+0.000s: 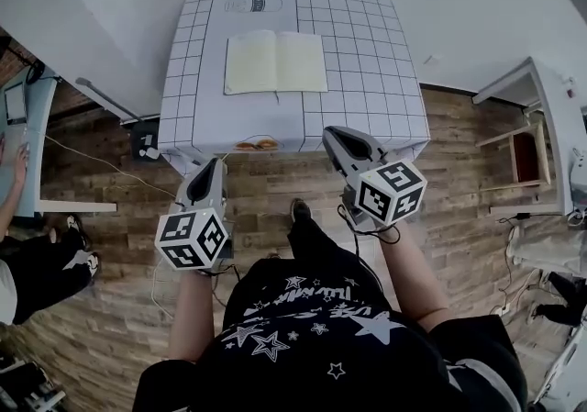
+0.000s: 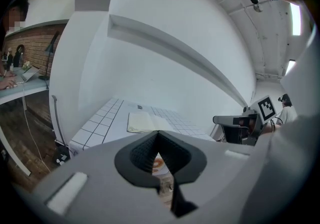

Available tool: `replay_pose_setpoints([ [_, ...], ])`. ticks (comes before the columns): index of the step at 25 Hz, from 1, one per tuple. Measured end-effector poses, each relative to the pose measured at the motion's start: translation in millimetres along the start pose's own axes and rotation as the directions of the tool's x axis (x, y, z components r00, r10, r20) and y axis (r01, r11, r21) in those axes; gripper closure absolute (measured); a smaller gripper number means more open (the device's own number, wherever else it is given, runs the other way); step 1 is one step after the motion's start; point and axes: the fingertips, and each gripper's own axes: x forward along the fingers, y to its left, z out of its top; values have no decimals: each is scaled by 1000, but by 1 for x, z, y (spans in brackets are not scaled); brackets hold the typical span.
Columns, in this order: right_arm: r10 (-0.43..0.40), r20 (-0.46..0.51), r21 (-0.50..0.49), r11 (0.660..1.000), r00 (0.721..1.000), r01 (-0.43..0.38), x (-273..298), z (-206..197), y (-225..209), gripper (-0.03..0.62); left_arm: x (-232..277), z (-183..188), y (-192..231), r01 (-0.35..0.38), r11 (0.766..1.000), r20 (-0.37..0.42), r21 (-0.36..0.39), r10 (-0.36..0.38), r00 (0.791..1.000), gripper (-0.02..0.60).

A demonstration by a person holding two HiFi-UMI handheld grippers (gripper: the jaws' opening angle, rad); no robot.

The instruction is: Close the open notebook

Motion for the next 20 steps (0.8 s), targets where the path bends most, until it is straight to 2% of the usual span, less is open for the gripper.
replay_pose_setpoints([
  [7, 17, 10, 10, 1000, 1000, -17, 25, 25, -57, 577, 50, 23, -8, -35, 999, 4, 7, 35, 999, 572],
  [16, 90, 28, 14, 996, 996, -91, 59, 47, -100, 577, 85, 54, -3, -126, 992, 26, 17, 125, 992, 572],
  [20, 119, 29, 25, 993, 993, -119, 78, 51, -112, 577, 92, 54, -2, -150, 989, 30, 14, 150, 988, 572],
])
